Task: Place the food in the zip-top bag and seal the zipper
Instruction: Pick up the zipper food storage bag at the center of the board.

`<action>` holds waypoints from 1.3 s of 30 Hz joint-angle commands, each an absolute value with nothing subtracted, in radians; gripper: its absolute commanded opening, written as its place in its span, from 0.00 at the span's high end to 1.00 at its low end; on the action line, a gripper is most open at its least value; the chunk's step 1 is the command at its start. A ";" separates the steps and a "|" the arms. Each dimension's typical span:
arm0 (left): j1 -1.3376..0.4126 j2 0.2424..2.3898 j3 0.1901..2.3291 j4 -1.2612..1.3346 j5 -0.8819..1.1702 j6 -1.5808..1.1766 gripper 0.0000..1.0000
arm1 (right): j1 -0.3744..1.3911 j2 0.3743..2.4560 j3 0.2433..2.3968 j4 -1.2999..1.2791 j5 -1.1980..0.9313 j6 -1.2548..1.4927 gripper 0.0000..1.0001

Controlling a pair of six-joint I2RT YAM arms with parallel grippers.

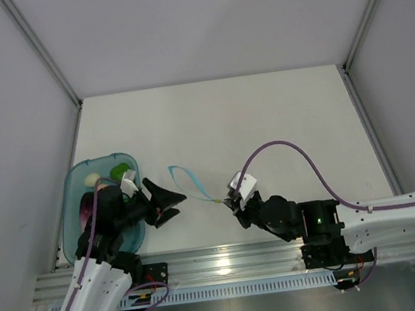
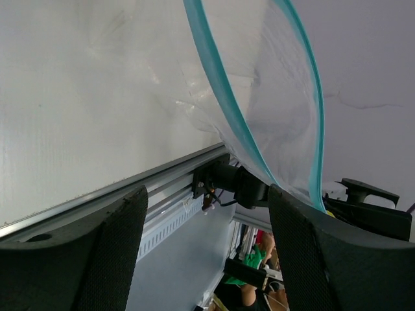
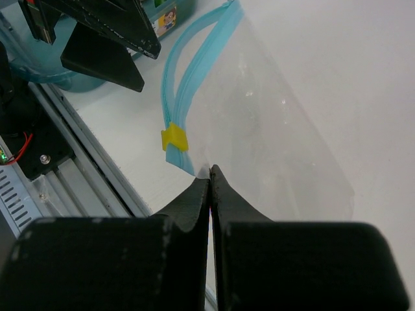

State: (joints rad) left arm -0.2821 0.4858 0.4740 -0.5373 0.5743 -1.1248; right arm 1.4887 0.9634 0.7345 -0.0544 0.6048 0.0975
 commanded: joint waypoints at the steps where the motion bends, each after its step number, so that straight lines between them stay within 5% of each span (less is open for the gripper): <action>1: -0.285 0.457 0.454 -0.485 0.600 -1.167 0.24 | 1.500 0.965 0.730 -0.011 0.652 0.121 1.00; 39: -0.285 0.440 0.433 -0.400 0.571 -1.218 0.30 | 1.603 0.988 0.718 -0.011 0.742 0.163 1.00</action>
State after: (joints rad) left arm -0.2821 0.4213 0.4061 -0.4095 0.5755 -1.2049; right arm 1.5902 1.0054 0.7216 -0.0471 0.7021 0.1467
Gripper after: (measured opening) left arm 0.700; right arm 0.002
